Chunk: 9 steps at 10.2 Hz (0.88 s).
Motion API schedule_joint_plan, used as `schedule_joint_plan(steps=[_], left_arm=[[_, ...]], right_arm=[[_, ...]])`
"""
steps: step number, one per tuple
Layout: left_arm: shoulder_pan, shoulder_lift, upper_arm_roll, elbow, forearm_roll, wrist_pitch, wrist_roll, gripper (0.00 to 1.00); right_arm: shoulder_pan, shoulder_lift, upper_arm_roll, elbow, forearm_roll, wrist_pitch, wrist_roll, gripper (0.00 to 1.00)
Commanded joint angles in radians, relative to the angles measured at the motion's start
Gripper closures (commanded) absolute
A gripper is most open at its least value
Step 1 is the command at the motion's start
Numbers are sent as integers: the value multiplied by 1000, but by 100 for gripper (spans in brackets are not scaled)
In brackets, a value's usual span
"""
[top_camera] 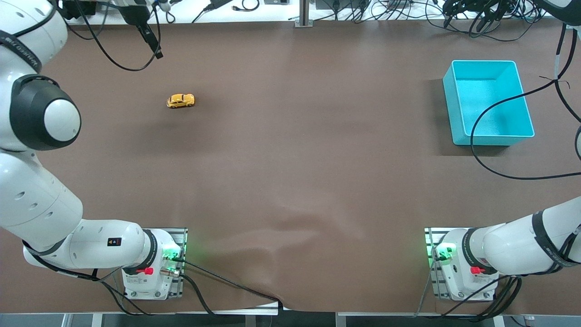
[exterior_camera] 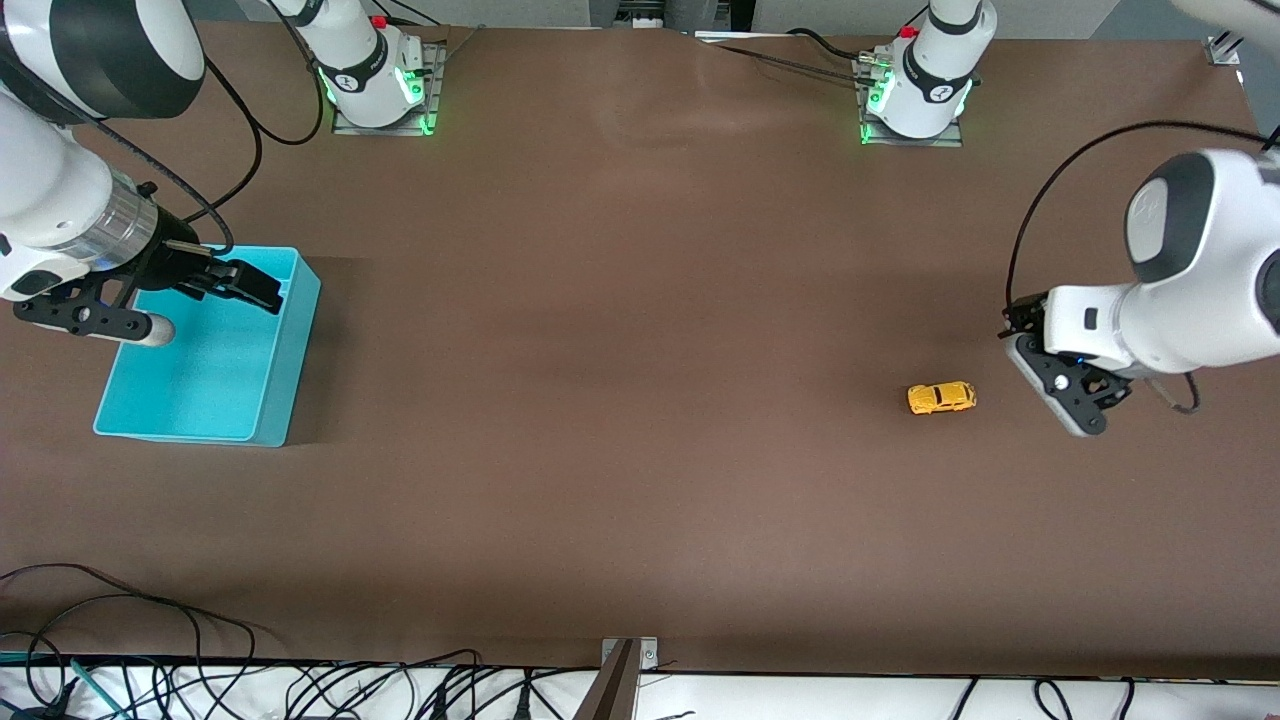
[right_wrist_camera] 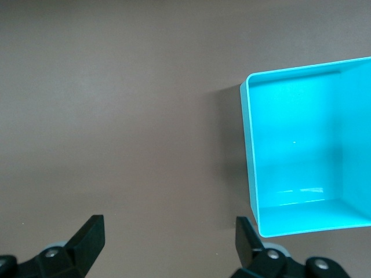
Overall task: Wind up and store yellow beetle car
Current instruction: 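Lower the left gripper over the yellow beetle car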
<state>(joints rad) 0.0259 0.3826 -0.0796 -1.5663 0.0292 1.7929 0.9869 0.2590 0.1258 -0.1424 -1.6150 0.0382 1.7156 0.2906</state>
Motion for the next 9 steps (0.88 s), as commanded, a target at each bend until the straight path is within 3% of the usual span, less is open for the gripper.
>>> schedule_joint_plan(steps=[1, 3, 6, 9], left_arm=[[3, 22, -6, -113, 23, 141, 172, 0], [3, 24, -6, -275, 35, 315, 255, 0], [5, 35, -6, -453, 146, 572, 265, 0], [25, 103, -8, -466, 146, 701, 335, 0]], right_arm=[[0, 11, 4, 24, -15, -17, -19, 0], [5, 18, 4, 24, -15, -17, -19, 0], [6, 20, 6, 24, -17, -16, -18, 0], [3, 20, 6, 26, -15, -16, -22, 0]])
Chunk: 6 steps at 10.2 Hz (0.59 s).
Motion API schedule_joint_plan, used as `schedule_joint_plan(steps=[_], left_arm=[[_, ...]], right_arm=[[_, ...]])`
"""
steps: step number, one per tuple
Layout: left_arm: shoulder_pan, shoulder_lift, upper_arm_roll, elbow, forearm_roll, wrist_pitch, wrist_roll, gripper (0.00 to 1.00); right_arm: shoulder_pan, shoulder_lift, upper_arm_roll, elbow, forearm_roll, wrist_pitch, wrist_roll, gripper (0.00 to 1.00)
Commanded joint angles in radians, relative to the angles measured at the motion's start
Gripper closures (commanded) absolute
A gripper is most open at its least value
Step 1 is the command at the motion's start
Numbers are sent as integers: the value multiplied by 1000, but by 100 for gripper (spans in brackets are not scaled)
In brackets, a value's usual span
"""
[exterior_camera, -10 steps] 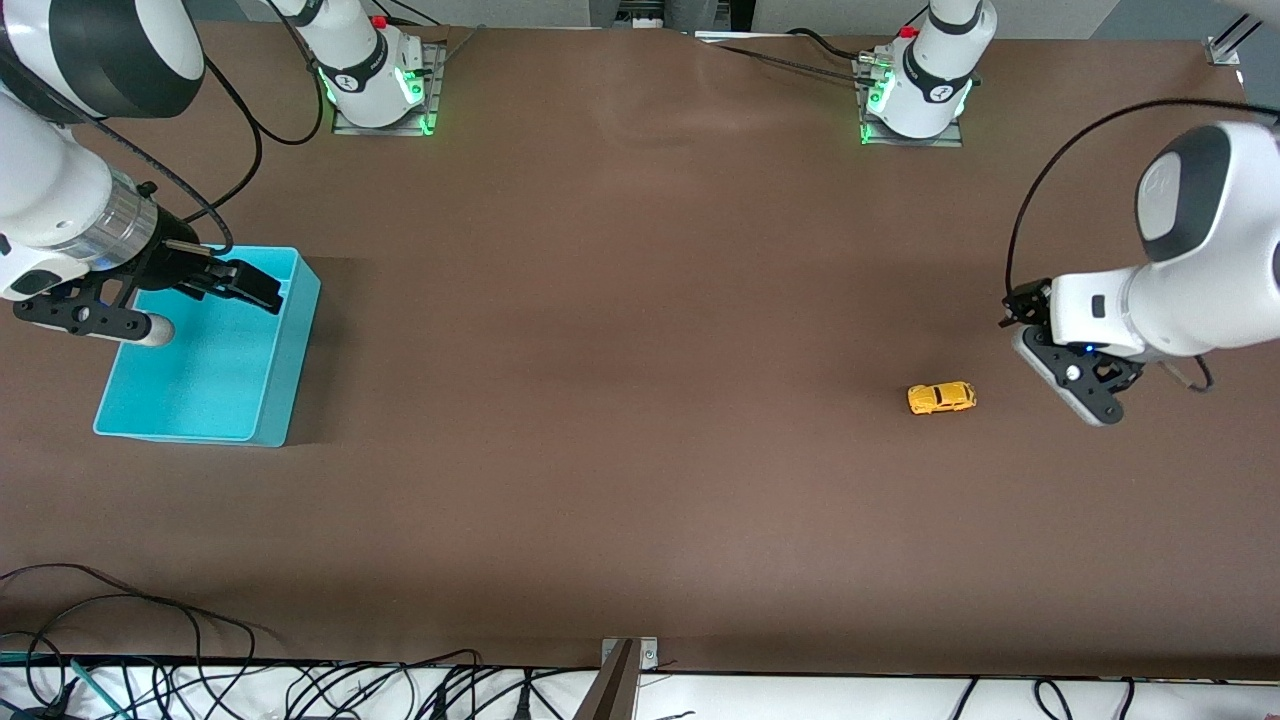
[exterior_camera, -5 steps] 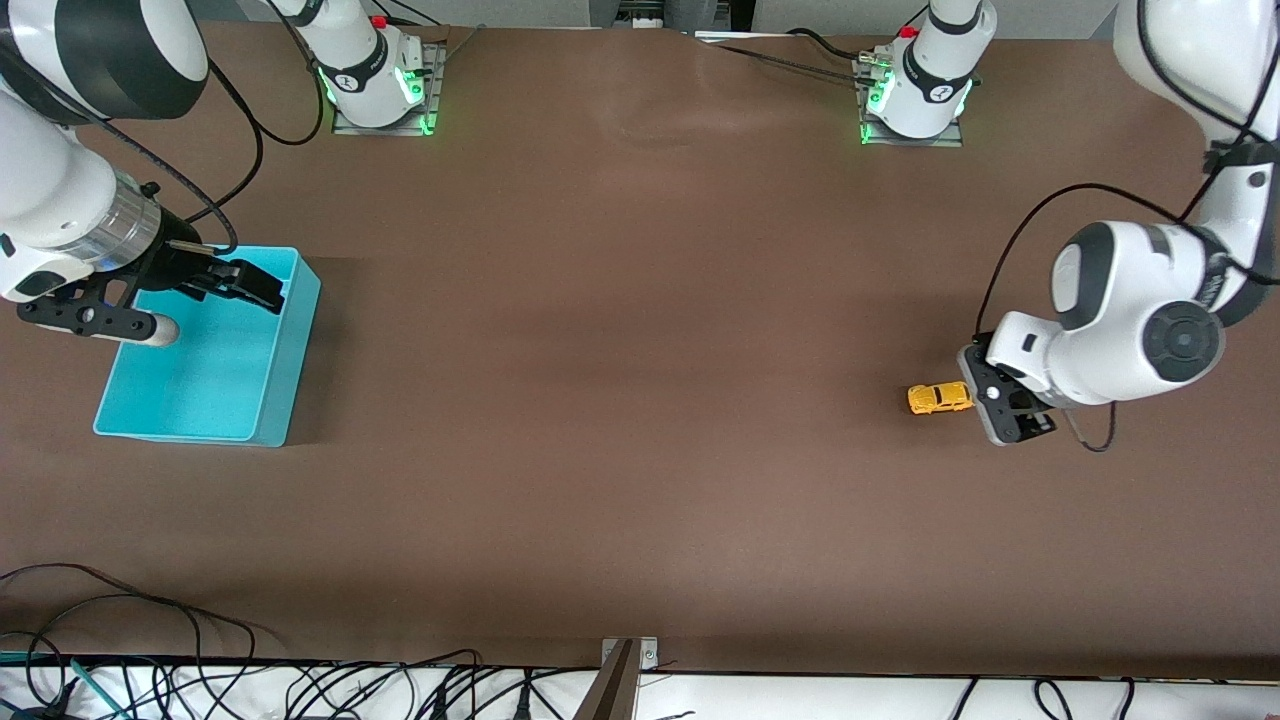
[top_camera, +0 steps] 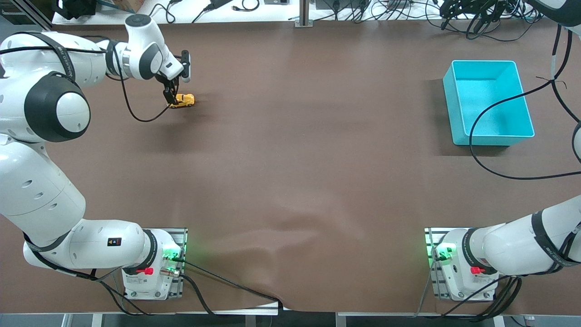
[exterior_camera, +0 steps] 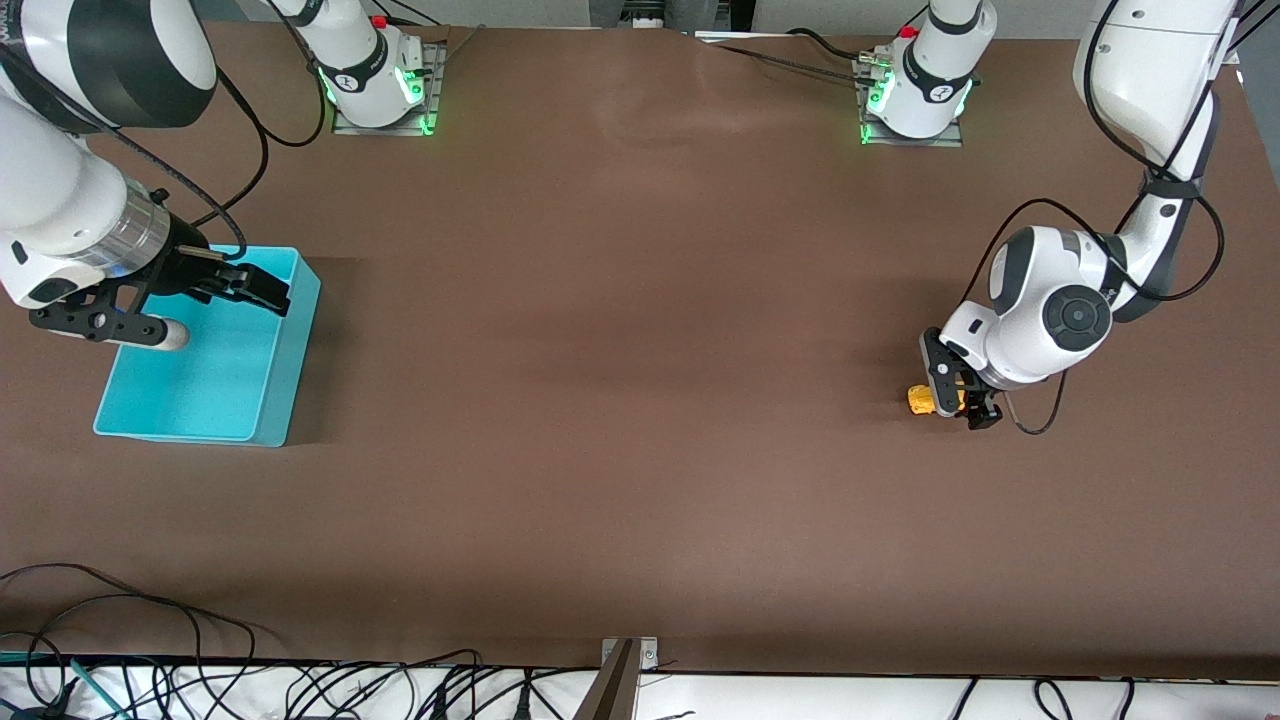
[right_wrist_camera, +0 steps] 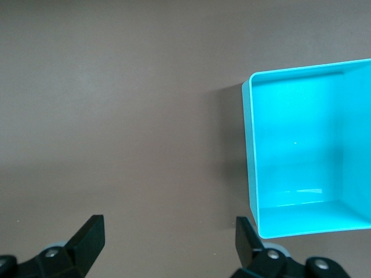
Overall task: Wind up and store yellow beetle car
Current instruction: 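Lower the left gripper over the yellow beetle car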
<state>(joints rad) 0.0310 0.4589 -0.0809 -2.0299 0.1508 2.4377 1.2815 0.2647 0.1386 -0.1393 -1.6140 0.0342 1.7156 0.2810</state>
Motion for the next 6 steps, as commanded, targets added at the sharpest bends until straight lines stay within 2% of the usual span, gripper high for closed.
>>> schedule_joint_plan(steps=[1, 4, 5, 6], left_arm=[[30, 44, -7, -3, 24, 73, 48, 0], [33, 61, -7, 4, 24, 93, 53, 1], [33, 64, -8, 4, 24, 93, 53, 21], [35, 61, -10, 2, 24, 93, 58, 54]], right_arm=[[-1, 7, 3, 23, -11, -14, -9, 0], [-1, 7, 3, 23, -11, -14, -11, 0], [-1, 7, 3, 25, -11, -16, -11, 0], [-1, 9, 3, 25, -13, -16, -11, 0]])
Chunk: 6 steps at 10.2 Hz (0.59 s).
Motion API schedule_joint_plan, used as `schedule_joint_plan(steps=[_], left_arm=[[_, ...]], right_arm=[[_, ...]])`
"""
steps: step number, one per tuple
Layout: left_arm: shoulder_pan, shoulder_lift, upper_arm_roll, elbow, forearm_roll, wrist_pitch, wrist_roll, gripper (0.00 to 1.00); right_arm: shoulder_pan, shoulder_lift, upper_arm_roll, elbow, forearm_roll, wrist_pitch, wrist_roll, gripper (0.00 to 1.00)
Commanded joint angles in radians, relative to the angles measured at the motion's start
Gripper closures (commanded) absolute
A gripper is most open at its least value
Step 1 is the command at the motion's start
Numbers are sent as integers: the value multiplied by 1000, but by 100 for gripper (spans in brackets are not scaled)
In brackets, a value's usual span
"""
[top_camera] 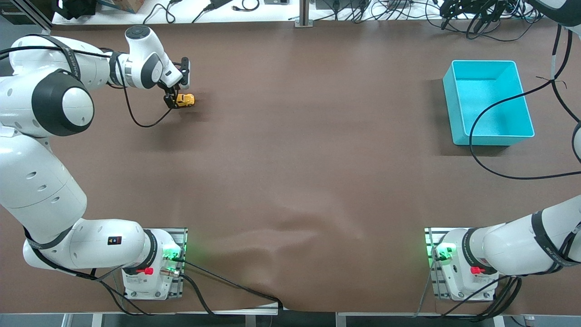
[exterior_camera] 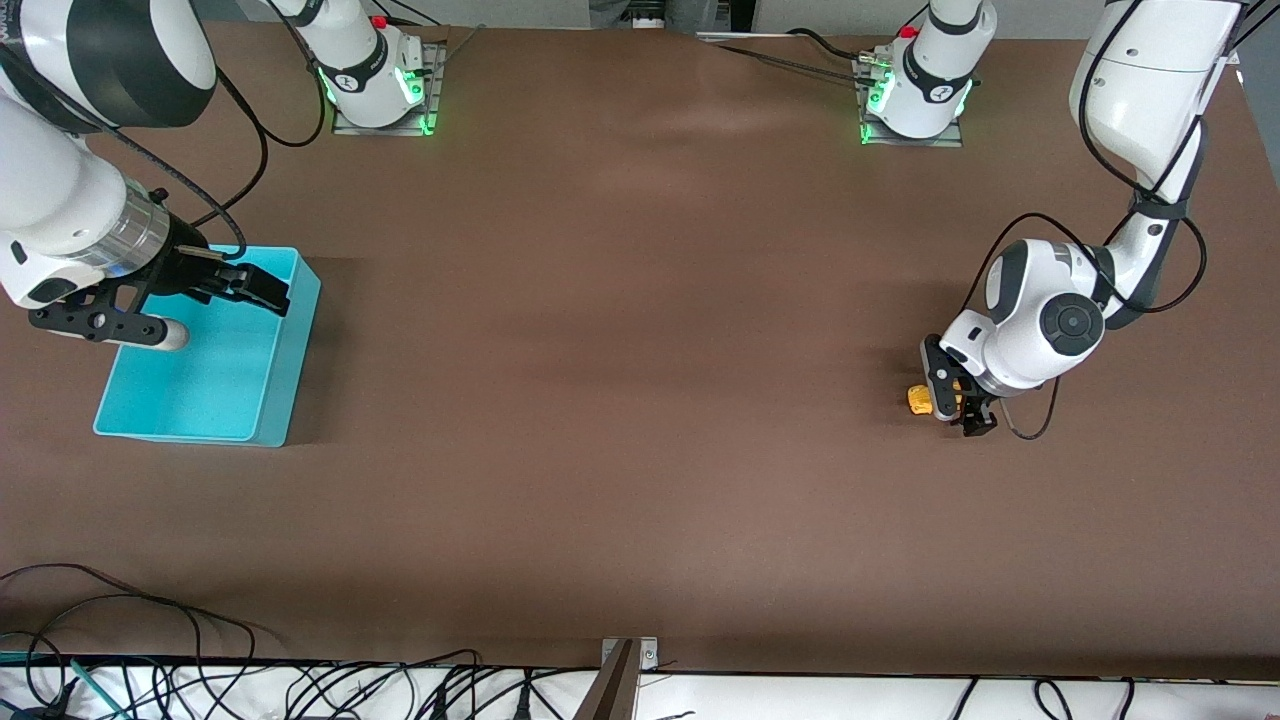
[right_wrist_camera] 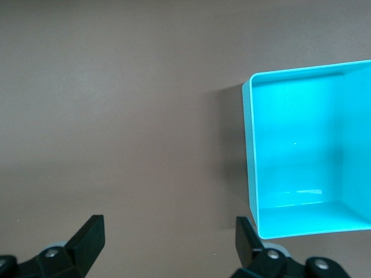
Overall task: Wind up and store yellow beetle car
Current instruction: 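Lower the left gripper over the yellow beetle car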
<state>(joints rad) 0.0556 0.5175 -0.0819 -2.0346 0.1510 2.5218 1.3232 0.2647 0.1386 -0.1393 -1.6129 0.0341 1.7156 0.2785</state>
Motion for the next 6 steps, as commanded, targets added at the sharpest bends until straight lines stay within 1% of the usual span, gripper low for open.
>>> schedule_joint_plan(steps=[1, 2, 6], left_arm=[[10, 1, -13, 8, 24, 8, 27, 82], [9, -1, -15, 7, 24, 6, 34, 99], [10, -1, -36, 8, 21, -3, 88, 100]], right_arm=[[-1, 9, 3, 25, -13, -17, -9, 0], [-1, 9, 4, 25, -13, -16, -9, 0], [-1, 9, 4, 25, -14, -16, -9, 0]])
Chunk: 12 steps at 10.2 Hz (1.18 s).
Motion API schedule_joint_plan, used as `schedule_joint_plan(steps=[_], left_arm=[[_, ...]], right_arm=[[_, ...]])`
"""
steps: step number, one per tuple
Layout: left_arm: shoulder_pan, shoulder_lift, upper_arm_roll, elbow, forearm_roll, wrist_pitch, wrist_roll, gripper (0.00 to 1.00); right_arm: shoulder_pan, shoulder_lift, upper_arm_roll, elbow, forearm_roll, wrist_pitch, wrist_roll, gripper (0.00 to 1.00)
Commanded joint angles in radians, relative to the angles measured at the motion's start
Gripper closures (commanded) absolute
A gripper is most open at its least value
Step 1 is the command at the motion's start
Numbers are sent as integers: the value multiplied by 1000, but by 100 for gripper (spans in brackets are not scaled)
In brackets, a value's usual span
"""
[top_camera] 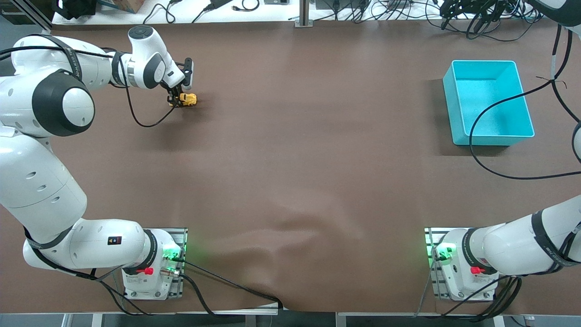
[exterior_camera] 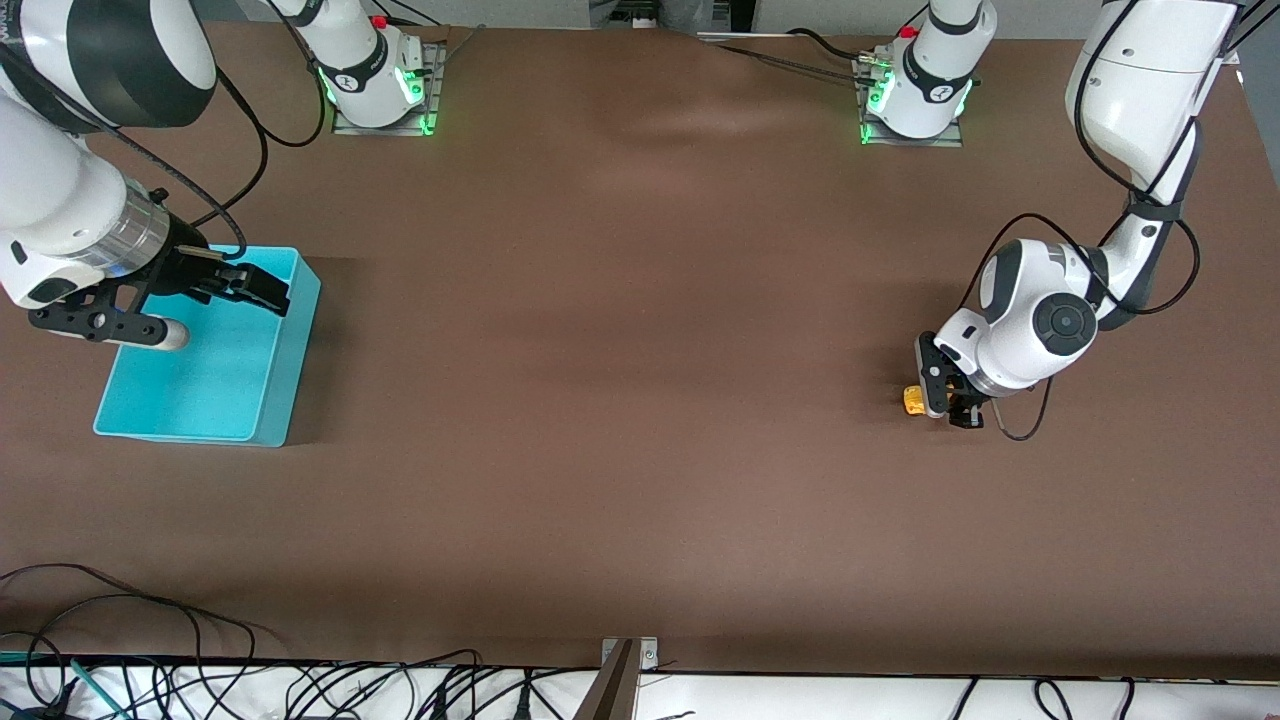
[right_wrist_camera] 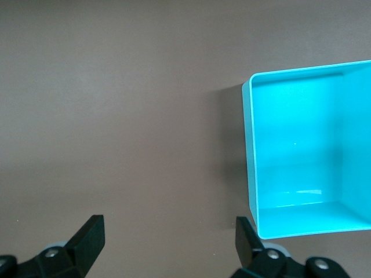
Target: Wind up and store yellow beetle car
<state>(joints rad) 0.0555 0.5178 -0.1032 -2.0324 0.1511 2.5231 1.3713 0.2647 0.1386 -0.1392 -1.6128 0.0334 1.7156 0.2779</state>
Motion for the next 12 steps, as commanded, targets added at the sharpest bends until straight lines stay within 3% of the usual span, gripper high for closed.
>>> schedule_joint_plan(steps=[1, 7, 12], left_arm=[[7, 2, -15, 7, 18, -6, 60, 100], [13, 48, 0, 29, 21, -23, 74, 99], [191, 99, 0, 66, 21, -23, 302, 99]], right_arm=[[-1, 9, 4, 25, -15, -16, -8, 0], [-1, 15, 4, 25, -15, -17, -8, 0], [1, 15, 6, 27, -32, -17, -9, 0]])
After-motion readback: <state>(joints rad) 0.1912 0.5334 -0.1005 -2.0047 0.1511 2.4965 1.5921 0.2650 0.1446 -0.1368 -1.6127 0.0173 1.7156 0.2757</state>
